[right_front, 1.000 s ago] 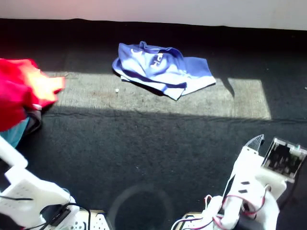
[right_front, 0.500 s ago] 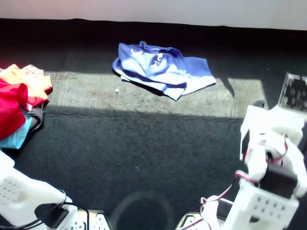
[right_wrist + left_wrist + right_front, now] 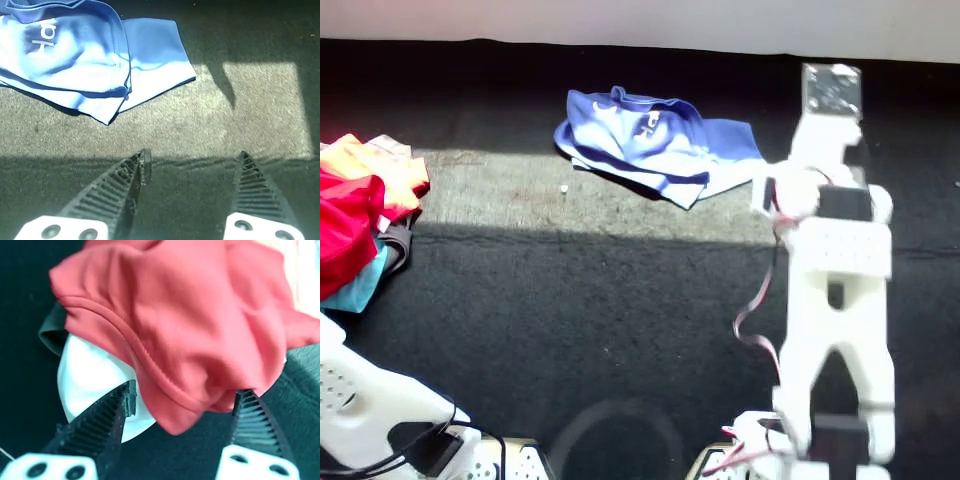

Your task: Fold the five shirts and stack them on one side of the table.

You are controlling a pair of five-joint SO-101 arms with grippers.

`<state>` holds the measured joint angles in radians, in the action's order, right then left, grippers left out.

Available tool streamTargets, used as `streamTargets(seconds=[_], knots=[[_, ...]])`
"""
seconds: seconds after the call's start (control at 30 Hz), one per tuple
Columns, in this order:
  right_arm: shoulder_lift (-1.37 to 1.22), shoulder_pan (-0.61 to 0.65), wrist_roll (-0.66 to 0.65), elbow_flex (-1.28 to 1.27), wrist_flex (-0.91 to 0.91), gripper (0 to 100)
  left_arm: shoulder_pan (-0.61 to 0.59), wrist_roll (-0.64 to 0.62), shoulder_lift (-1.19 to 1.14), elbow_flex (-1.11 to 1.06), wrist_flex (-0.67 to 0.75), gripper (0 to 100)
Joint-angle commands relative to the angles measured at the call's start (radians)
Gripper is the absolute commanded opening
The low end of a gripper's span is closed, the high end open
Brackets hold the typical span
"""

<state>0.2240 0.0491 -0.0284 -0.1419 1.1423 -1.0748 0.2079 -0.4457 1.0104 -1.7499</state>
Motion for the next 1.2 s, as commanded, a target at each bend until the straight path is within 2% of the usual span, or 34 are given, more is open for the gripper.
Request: streamTargets(seconds=[0.0,0.27,0.5,0.57,0.7,0.83,1.03,1.17], knots=[[-0.183,0.041,0.006,0.154,-0.071,26.4,0.053,-0.032,0.143,0.110,-0.012,31],[-0.616,0.153,0.008,0.390,-0.170,26.4,0.216,-0.032,0.255,0.048,-0.014,31],[-0.891,0.206,0.008,0.659,-0.163,25.4,0.259,-0.032,0.358,-0.214,-0.014,31],[-0.952,0.205,0.008,0.737,-0.163,19.3,0.260,-0.031,0.398,-0.285,-0.014,31],[-1.058,0.197,0.002,0.878,-0.162,0.7,0.263,-0.028,0.469,-0.395,-0.012,31],[-1.132,0.180,0.000,0.957,-0.120,6.8,0.263,-0.026,0.503,-0.458,-0.011,31],[-1.162,0.177,0.005,1.096,0.079,21.7,0.263,-0.026,0.503,-0.519,-0.011,31],[-1.165,0.177,0.000,1.121,0.099,23.0,0.291,-0.028,0.503,-0.576,-0.011,31]])
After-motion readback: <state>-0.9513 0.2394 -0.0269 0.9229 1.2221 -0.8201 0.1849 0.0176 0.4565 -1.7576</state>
